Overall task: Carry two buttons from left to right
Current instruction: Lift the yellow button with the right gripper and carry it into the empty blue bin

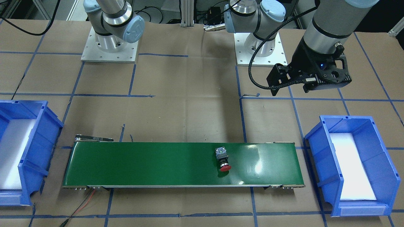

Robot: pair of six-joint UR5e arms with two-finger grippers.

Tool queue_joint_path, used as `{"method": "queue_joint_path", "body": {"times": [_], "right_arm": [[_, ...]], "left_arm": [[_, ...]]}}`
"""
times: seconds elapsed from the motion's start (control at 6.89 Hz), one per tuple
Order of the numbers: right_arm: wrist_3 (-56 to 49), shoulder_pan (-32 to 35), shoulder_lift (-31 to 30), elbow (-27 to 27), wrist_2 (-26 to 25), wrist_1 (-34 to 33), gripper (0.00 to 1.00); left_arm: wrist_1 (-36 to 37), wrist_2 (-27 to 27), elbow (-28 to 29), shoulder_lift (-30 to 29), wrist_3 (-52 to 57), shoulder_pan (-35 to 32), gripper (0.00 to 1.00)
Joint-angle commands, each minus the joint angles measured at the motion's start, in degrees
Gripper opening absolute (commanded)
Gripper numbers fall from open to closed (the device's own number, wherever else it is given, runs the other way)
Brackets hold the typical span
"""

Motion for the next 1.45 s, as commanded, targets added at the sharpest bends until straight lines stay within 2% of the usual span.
{"method": "queue_joint_path", "body": {"times": [0.0, 0.58, 0.87, 1.16, 1.31], "right_arm": [[-2.1, -0.4, 1.1, 5.6, -0.2, -6.5, 0.04], [-1.4, -2.1, 4.0, 9.8, -0.3, -6.5, 0.04], [-1.0, -2.1, 4.4, 10.3, -0.5, -6.7, 0.05], [-0.1, -2.1, 5.0, 10.3, -3.9, -6.8, 0.06], [-0.1, -2.1, 4.9, 10.3, -3.9, -6.7, 0.32]], "left_arm": [[0.0, 0.0, 0.0, 0.0, 0.0, 0.0, 1.0], [0.0, 0.0, 0.1, 0.0, -0.1, 0.0, 1.0], [0.0, 0.0, 0.2, 0.0, -0.1, 0.0, 1.0], [0.0, 0.0, 0.2, 0.0, -0.1, 0.0, 1.0], [0.0, 0.0, 0.2, 0.0, -0.1, 0.0, 1.0]]}}
